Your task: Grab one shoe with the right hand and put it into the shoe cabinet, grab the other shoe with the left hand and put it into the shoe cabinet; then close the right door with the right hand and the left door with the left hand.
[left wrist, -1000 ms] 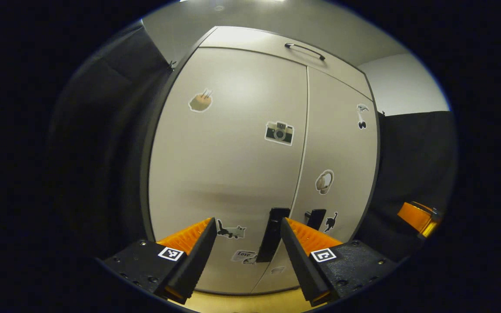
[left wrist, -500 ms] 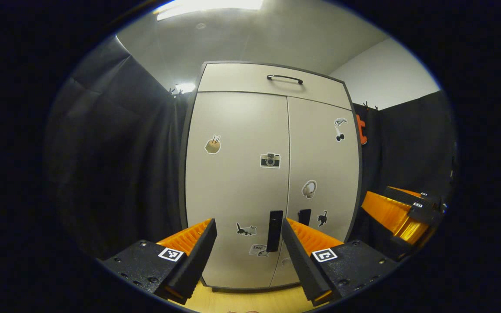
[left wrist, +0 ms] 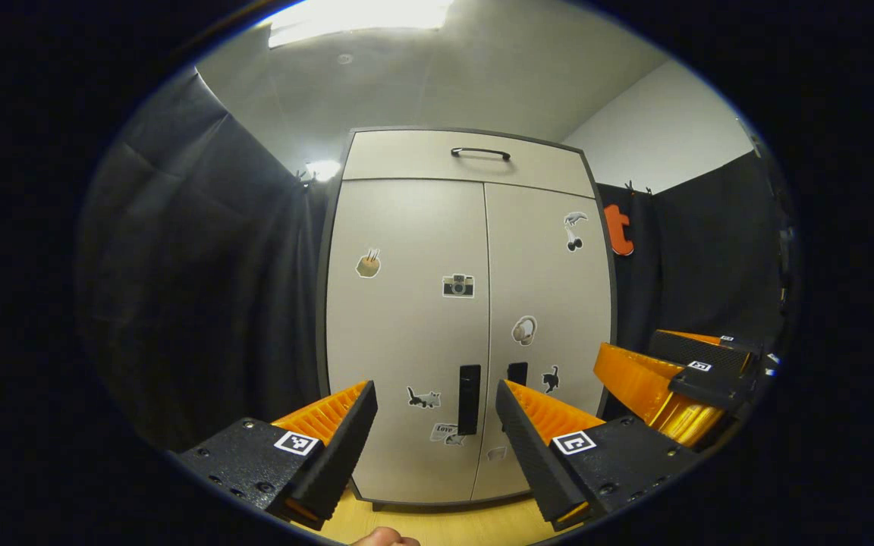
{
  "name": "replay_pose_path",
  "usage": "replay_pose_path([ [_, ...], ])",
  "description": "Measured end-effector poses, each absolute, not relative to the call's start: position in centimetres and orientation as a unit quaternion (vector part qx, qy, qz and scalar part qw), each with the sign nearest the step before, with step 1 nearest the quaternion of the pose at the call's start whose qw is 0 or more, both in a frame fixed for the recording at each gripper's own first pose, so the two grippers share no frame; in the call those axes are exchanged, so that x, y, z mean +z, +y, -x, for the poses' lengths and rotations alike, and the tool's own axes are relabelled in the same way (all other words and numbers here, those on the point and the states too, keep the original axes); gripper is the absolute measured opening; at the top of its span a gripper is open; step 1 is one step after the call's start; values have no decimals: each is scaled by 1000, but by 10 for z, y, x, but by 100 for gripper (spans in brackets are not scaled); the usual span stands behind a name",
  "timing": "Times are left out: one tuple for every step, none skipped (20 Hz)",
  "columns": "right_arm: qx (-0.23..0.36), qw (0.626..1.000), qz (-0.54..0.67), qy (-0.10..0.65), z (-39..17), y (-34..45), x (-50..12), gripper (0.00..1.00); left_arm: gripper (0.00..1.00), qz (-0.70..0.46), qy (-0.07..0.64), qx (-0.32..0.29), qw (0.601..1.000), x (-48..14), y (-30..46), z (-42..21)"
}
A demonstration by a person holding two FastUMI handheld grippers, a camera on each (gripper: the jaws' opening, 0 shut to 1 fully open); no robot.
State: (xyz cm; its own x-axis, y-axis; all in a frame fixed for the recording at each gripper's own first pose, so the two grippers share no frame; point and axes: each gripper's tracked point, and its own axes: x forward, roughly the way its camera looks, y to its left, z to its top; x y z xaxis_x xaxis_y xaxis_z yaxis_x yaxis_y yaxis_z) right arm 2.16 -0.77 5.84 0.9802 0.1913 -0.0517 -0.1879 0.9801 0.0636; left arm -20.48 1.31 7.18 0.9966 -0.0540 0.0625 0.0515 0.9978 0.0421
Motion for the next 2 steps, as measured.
replay_pose_path([
  [95,995,-31,28,-21,-8,59,99,96,-19,-32,-27,999,72,12,204],
  [94,995,-32,27,-21,-9,59,99,96,-16,-32,-29,999,72,10,204],
])
